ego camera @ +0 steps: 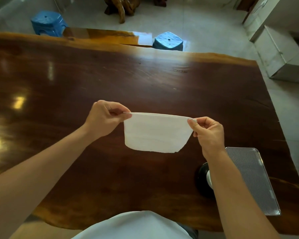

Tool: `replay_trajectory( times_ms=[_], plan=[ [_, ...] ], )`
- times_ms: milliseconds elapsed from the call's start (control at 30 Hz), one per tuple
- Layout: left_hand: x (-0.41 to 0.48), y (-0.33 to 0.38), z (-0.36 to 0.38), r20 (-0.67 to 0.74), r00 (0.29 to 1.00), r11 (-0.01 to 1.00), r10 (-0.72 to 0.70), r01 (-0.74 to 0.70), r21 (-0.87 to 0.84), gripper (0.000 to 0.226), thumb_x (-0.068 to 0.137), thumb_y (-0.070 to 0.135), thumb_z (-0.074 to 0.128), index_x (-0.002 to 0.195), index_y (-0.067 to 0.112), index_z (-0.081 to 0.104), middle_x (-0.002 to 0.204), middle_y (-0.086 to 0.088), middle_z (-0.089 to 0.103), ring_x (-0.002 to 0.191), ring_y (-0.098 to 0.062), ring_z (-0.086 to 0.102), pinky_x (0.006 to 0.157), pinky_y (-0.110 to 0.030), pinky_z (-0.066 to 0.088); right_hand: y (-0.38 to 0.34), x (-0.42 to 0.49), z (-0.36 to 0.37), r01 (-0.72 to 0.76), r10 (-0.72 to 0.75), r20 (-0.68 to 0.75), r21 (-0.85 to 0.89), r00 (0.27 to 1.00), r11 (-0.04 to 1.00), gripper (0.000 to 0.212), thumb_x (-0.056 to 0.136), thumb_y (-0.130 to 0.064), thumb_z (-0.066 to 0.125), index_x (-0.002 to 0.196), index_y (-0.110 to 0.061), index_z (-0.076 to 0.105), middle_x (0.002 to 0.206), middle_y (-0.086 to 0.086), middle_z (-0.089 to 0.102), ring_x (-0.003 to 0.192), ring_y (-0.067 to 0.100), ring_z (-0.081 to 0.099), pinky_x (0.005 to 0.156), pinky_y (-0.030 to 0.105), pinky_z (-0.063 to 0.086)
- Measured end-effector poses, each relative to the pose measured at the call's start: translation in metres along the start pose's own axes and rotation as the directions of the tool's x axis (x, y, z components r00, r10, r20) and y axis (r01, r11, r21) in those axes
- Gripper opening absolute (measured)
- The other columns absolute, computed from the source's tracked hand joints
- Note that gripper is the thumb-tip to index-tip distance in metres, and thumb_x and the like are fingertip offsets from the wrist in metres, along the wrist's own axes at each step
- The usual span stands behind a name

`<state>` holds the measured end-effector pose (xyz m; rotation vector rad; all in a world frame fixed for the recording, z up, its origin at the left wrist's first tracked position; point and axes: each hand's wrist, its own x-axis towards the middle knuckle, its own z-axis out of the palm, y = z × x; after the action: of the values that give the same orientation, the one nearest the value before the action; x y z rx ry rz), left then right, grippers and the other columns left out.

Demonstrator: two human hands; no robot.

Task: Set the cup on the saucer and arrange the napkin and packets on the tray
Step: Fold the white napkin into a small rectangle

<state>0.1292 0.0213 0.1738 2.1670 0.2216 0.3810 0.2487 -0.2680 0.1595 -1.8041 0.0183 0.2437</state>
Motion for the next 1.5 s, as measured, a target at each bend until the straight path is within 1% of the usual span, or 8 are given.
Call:
replay_trajectory(
  times_ms=[300, 533, 733, 867, 1033, 1133, 1267, 1500],
  plan=[
    [0.003, -0.005, 0.006, 0.023, 0.988, 0.969, -0.150, 0.152, -0.196, 0.013, 0.085, 0.011, 0.077, 0.086, 0.024, 0.078, 0.080, 0.009, 0.078, 0.084, -0.015, 0.074, 0.078, -0.030, 0.062, 0.004, 0.000, -0.006, 0.036, -0.026, 0.105, -0.094, 0.994, 0.995, 0.016, 0.091, -0.025, 0.071, 0.094, -0.010, 0.068, 0.097, 0.009, 0.071, 0.097, 0.023, 0.068, 0.080, 0.035, 0.062],
    [0.014, -0.028, 0.007, 0.037, 0.988, 0.979, -0.148, 0.141, 0.148, 0.013, 0.083, 0.021, 0.080, 0.095, 0.019, 0.081, 0.089, 0.004, 0.075, 0.079, -0.009, 0.070, 0.075, -0.031, 0.061, 0.007, 0.026, 0.003, 0.135, -0.065, 0.181, -0.406, 0.981, 0.904, 0.013, 0.088, -0.025, 0.074, 0.094, -0.014, 0.071, 0.090, 0.000, 0.070, 0.084, 0.017, 0.067, 0.071, 0.030, 0.057],
    [0.044, -0.026, 0.001, -0.046, 0.987, 0.978, -0.155, 0.160, 0.135, 0.015, 0.082, 0.018, 0.082, 0.096, 0.014, 0.081, 0.091, 0.000, 0.072, 0.073, -0.011, 0.068, 0.072, -0.024, 0.057, -0.012, 0.055, 0.021, 0.250, -0.150, 0.218, -0.567, 0.964, 0.784, 0.008, 0.089, -0.021, 0.073, 0.093, -0.014, 0.073, 0.085, 0.001, 0.070, 0.073, 0.012, 0.065, 0.056, 0.018, 0.046],
    [0.012, -0.038, 0.002, 0.003, 0.993, 0.983, -0.121, 0.119, 0.140, 0.017, 0.076, 0.018, 0.086, 0.086, 0.030, 0.080, 0.087, 0.003, 0.073, 0.071, -0.015, 0.068, 0.068, -0.024, 0.057, 0.007, 0.036, 0.016, 0.286, -0.183, 0.233, -0.567, 0.955, 0.772, 0.003, 0.086, -0.016, 0.075, 0.086, -0.016, 0.072, 0.079, 0.000, 0.069, 0.065, 0.008, 0.065, 0.055, 0.017, 0.048],
    [-0.062, -0.087, 0.046, 0.129, 0.934, 0.928, -0.332, 0.299, 0.224, 0.014, 0.077, 0.010, 0.086, 0.086, 0.020, 0.082, 0.085, 0.004, 0.069, 0.070, -0.014, 0.065, 0.065, -0.024, 0.053, 0.093, -0.016, 0.027, 0.252, 0.003, 0.340, -0.703, 0.940, 0.665, 0.009, 0.089, -0.016, 0.071, 0.085, -0.022, 0.066, 0.086, -0.003, 0.062, 0.074, 0.012, 0.060, 0.063, 0.020, 0.044],
    [-0.108, -0.117, 0.076, 0.239, 0.822, 0.843, -0.517, 0.441, 0.307, 0.016, 0.078, 0.012, 0.084, 0.084, 0.026, 0.080, 0.085, 0.009, 0.067, 0.072, -0.010, 0.064, 0.068, -0.025, 0.055, 0.142, -0.047, 0.034, 0.188, 0.208, 0.364, -0.796, 0.908, 0.575, 0.004, 0.093, -0.017, 0.066, 0.094, -0.019, 0.068, 0.093, -0.002, 0.060, 0.081, 0.015, 0.058, 0.071, 0.026, 0.050],
    [-0.152, -0.130, 0.090, 0.413, 0.713, 0.820, -0.566, 0.436, 0.372, 0.019, 0.083, 0.014, 0.080, 0.084, 0.032, 0.073, 0.089, 0.011, 0.066, 0.080, -0.010, 0.066, 0.074, -0.028, 0.058, 0.177, -0.065, 0.032, 0.121, 0.416, 0.405, -0.819, 0.814, 0.560, 0.004, 0.093, -0.018, 0.064, 0.095, -0.021, 0.067, 0.098, -0.002, 0.063, 0.090, 0.018, 0.062, 0.082, 0.035, 0.056],
    [-0.111, -0.133, 0.097, 0.229, 0.784, 0.814, -0.577, 0.531, 0.235, 0.003, 0.095, 0.024, 0.065, 0.098, 0.023, 0.066, 0.096, 0.009, 0.064, 0.086, -0.010, 0.062, 0.072, -0.025, 0.052, 0.167, -0.020, 0.055, -0.211, 0.434, 0.200, -0.653, 0.878, 0.727, 0.014, 0.100, -0.026, 0.052, 0.109, -0.017, 0.057, 0.105, 0.001, 0.063, 0.088, 0.012, 0.058, 0.058, 0.021, 0.040]
  ],
)
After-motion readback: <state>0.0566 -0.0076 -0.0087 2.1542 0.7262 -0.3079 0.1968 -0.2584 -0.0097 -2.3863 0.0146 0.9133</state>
